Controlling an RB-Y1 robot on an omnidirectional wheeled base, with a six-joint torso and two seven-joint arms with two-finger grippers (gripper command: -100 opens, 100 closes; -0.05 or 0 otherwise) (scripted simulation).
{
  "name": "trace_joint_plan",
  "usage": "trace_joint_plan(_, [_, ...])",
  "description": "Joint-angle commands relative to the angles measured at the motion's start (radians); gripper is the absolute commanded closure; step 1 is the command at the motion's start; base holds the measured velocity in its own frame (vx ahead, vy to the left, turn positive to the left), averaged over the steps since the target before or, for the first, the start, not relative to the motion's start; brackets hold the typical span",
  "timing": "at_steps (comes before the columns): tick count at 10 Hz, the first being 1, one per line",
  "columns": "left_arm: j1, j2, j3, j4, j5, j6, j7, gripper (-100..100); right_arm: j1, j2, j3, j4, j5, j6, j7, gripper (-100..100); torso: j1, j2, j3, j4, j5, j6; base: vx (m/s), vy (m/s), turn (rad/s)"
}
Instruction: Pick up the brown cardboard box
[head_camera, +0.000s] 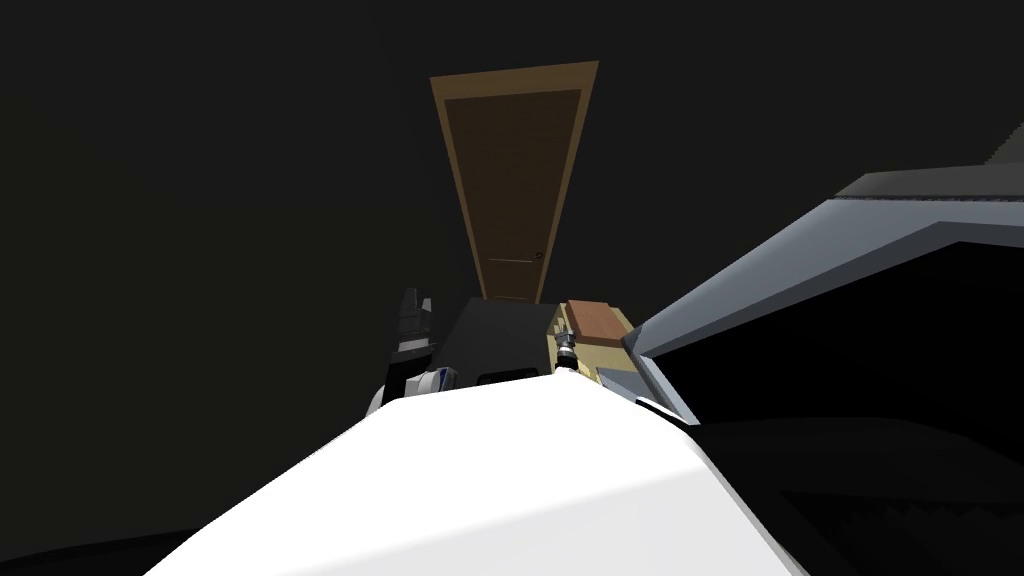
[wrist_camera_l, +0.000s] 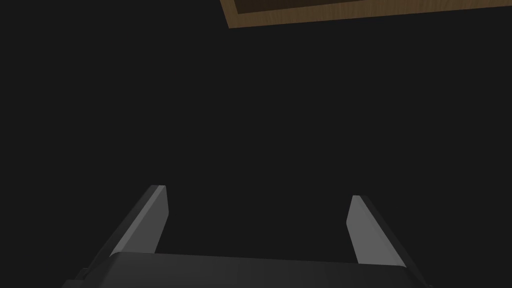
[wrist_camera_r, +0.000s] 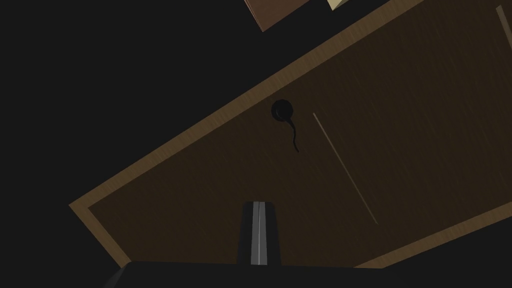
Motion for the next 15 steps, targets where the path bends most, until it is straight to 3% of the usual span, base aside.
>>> trace_joint_plan(1, [0.0,0.0,0.0,0.0,0.0,0.0,0.0,0,0.015,-0.019,0.012,0.008,0.015,0.005,-0.032,-100,0.0,0.0,0.0,0.0,0.0,0.0,0.029,-0.011,-0.052])
trace_joint_plan(13, [0.0,0.0,0.0,0.0,0.0,0.0,0.0,0,0.115,-0.144,0.084,0.063,0.1,0.034,-0.244,-100,-0.002,-0.002,-0.001,-0.001,0.0,0.0,0.044,-0.018,-0.037])
trace_joint_plan(14, [0.0,0.0,0.0,0.0,0.0,0.0,0.0,0,0.112,-0.14,0.08,0.055,0.095,0.032,-0.23,-100,-0.001,-0.003,-0.001,-0.001,0.0,0.0,0.019,-0.007,-0.005])
trace_joint_plan(15, [0.0,0.0,0.0,0.0,0.0,0.0,0.0,0,0.113,-0.141,0.081,0.055,0.096,0.033,-0.233,0,-0.001,-0.002,-0.001,0.0,0.0,0.0,0.0,0.0,0.0])
